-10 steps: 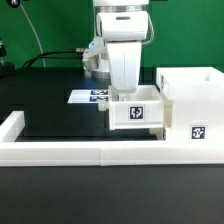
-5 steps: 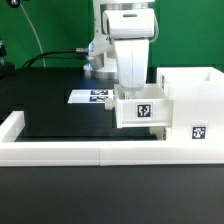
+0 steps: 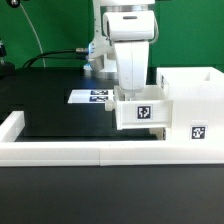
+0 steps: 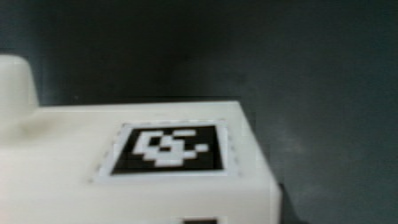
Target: Assemble drawer
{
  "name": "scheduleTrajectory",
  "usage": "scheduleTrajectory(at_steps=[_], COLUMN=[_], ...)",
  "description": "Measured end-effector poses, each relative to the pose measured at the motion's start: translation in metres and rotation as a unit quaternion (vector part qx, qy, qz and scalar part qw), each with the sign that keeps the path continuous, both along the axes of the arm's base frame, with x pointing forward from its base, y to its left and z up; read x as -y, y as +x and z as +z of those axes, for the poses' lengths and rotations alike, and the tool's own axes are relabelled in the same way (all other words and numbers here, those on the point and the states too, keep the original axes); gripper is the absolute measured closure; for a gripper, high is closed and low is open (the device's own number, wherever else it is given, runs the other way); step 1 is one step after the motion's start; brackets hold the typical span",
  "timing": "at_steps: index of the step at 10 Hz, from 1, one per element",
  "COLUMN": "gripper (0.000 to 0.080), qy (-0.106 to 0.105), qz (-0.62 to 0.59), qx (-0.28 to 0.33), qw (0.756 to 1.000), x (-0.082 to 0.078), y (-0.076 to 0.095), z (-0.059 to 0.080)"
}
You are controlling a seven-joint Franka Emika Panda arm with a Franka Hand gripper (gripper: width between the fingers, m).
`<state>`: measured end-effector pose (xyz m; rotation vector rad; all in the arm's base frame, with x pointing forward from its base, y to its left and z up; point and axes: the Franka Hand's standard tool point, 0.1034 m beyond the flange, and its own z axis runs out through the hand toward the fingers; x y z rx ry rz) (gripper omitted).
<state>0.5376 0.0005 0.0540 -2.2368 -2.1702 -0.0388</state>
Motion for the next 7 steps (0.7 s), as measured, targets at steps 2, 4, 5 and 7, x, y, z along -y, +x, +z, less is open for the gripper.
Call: scheduleTrajectory(at_steps=[2,4,5,7], gripper=[0.0757,0.0757,0.0757,0.0757], qy=[-0.005,-0.003,-0.003,-0.003], qz=[-0.011,-0.022,-0.022,-0.022], qx=[0.000,0.004,0.004,0.004], qw=[1.000,1.000,1.000,1.000], x=[-0.0004,-0.0034,-0.0028,-0.0028], y=[0.0001,0.0007,0.0007,0.0007], z=[0.0000,-0.0001,-0.0001,-0.0001])
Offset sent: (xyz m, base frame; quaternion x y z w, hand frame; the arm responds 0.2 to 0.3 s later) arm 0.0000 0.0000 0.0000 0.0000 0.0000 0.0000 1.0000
